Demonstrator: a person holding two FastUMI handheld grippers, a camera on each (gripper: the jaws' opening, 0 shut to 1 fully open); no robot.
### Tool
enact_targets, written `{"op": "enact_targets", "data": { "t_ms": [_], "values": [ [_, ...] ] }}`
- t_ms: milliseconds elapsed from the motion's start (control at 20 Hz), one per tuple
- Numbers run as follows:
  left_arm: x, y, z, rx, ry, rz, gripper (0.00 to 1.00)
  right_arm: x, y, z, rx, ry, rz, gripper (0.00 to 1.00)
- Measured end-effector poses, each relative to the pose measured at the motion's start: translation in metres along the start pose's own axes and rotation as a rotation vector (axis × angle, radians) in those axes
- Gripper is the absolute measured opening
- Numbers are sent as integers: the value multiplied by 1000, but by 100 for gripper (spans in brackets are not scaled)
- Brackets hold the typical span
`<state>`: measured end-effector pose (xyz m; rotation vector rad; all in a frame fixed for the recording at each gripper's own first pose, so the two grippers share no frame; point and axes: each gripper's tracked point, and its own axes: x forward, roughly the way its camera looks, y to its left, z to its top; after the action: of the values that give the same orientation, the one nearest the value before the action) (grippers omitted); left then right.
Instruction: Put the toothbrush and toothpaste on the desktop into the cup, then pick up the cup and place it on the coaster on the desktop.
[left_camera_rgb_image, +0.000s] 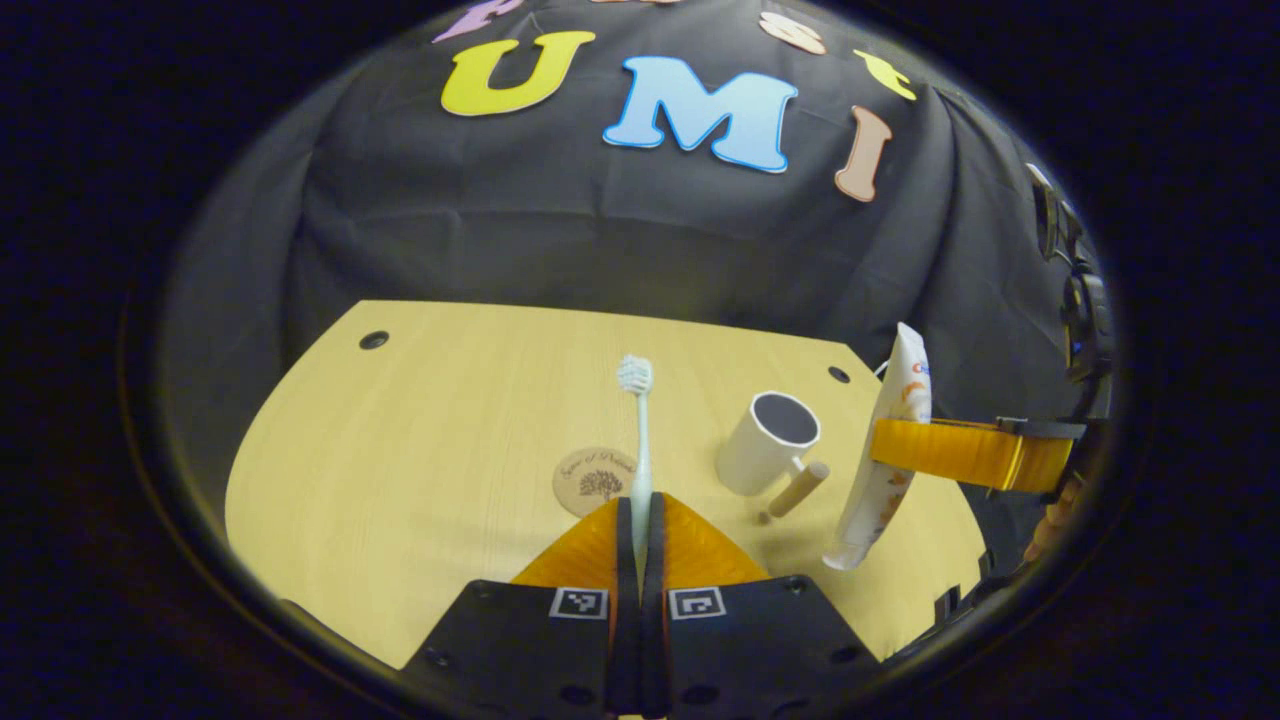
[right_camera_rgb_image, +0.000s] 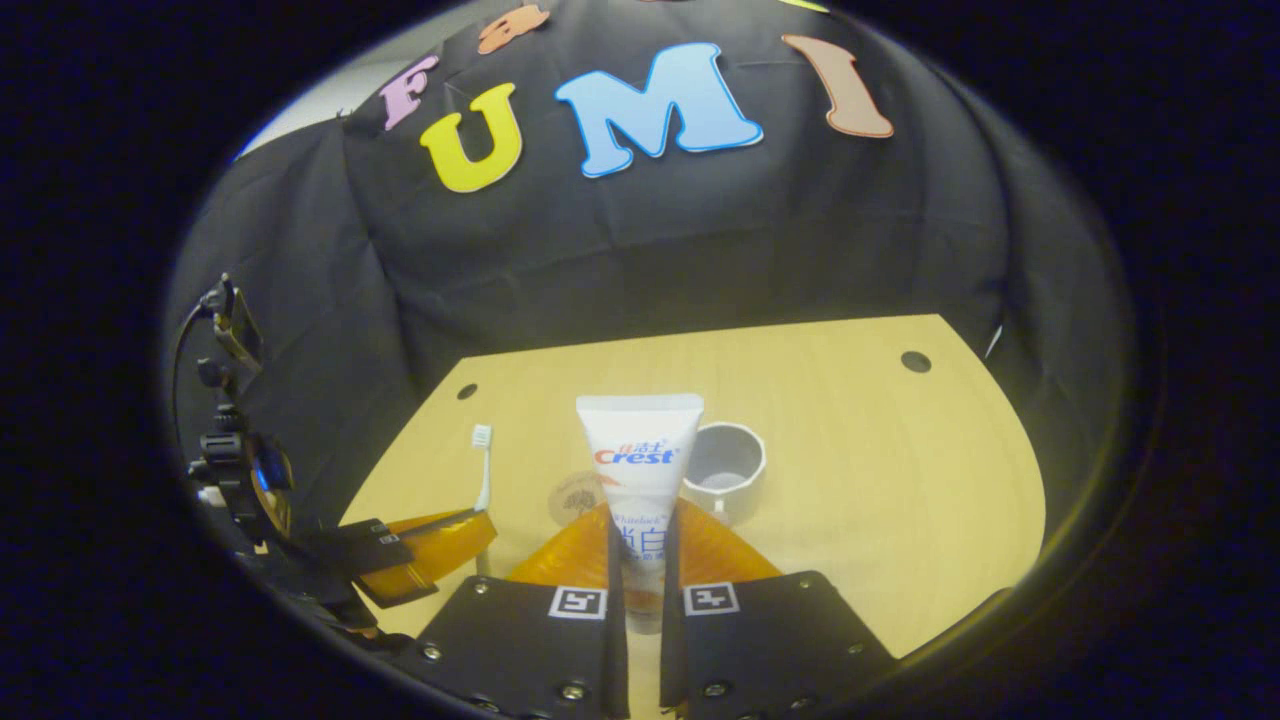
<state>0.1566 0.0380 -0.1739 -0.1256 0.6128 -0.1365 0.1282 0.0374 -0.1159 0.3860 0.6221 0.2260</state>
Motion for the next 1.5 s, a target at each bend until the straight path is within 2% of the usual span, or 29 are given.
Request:
{"op": "enact_targets", "data": {
  "t_ms": [150, 300, 350, 600, 700, 800, 1100, 1250, 1500],
  "values": [
    [9, -7, 21, -5, -48, -26, 8, 9, -3, 25, 4, -66, 8, 13],
    [21, -16, 45, 17, -117, -44, 8, 15, -8, 56, -6, -188, 1, 13],
    [20, -20, 52, 28, -154, -59, 8, 12, -12, 69, -5, -255, -6, 13],
    [26, -35, 85, 22, -268, -93, 8, 50, -32, 104, -49, -371, -70, 13],
    [27, -39, 99, 17, -320, -113, 7, 64, -44, 100, -80, -373, -113, 13],
    [31, -40, 102, 31, -324, -130, 7, 84, -51, 90, -115, -344, -144, 13],
    [27, -49, 118, 49, -368, -162, 7, 119, -63, 54, -114, -251, -173, 13],
    [30, -50, 116, 46, -364, -166, 7, 134, -74, 23, -101, -160, -205, 15],
    [38, -43, 112, 33, -348, -157, 7, 136, -74, 6, -108, -102, -207, 25]
  ]
}}
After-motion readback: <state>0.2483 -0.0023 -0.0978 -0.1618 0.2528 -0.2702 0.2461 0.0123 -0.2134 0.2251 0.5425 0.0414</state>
